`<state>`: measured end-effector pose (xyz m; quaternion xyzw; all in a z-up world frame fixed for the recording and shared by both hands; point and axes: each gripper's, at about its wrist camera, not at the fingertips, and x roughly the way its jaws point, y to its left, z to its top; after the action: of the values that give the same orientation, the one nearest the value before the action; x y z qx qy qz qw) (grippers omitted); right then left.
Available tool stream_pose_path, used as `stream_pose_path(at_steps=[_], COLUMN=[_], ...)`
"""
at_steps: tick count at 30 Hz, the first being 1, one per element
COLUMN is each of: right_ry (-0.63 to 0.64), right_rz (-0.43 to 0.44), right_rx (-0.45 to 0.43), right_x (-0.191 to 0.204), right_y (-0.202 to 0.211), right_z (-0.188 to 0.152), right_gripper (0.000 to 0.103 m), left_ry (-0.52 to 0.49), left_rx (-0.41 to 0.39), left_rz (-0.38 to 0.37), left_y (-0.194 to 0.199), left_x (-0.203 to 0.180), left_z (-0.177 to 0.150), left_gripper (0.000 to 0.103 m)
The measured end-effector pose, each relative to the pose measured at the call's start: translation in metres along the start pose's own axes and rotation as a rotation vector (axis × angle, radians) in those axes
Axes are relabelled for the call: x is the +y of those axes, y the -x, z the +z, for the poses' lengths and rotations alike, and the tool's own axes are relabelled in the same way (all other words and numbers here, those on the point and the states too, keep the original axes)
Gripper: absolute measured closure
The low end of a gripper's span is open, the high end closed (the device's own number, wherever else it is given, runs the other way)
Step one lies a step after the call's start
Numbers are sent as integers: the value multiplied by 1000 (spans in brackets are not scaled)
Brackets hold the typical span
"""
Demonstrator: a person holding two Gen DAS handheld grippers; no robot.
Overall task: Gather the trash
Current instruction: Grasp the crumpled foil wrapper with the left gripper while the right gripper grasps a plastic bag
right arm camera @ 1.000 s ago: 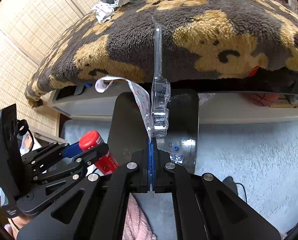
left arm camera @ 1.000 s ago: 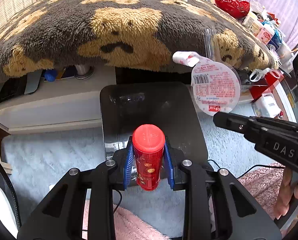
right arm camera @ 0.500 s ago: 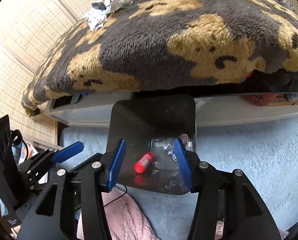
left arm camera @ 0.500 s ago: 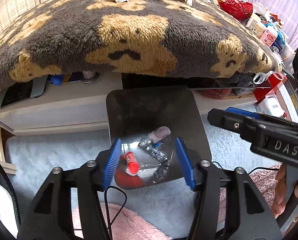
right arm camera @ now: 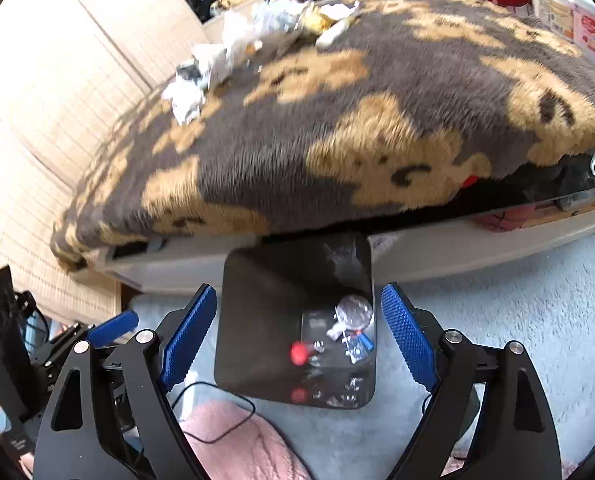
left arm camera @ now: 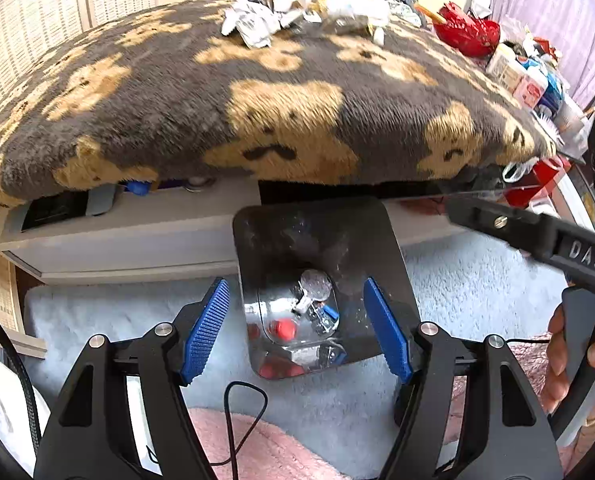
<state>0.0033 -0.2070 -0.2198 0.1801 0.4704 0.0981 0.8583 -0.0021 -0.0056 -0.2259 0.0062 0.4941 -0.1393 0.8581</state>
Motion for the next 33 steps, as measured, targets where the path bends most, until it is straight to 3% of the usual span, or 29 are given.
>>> stream_pose_path(at_steps=[8,13,25,29,33], right_ry=[-16,52,48,75,52], right_rz=[-59,-91,-41,-47,20], right_rx=[-63,-102,-159,-136,-105], right_x=[-5,14,25,31,33], right_y=[13,17,2,-13,-28], right_z=[51,92,183,198,204], right_gripper=[17,17,17,26,36], left_ry=[20,11,35,23,31], left_rx=[-31,-57,-127,-116,-103], left_rz=[31,63,99,77,66], left_y=[9,8,-8,-26,-43], left_x=[24,34,47,43,41], left_z=[36,73,165,181,189], left_gripper=[37,37,34,35,35])
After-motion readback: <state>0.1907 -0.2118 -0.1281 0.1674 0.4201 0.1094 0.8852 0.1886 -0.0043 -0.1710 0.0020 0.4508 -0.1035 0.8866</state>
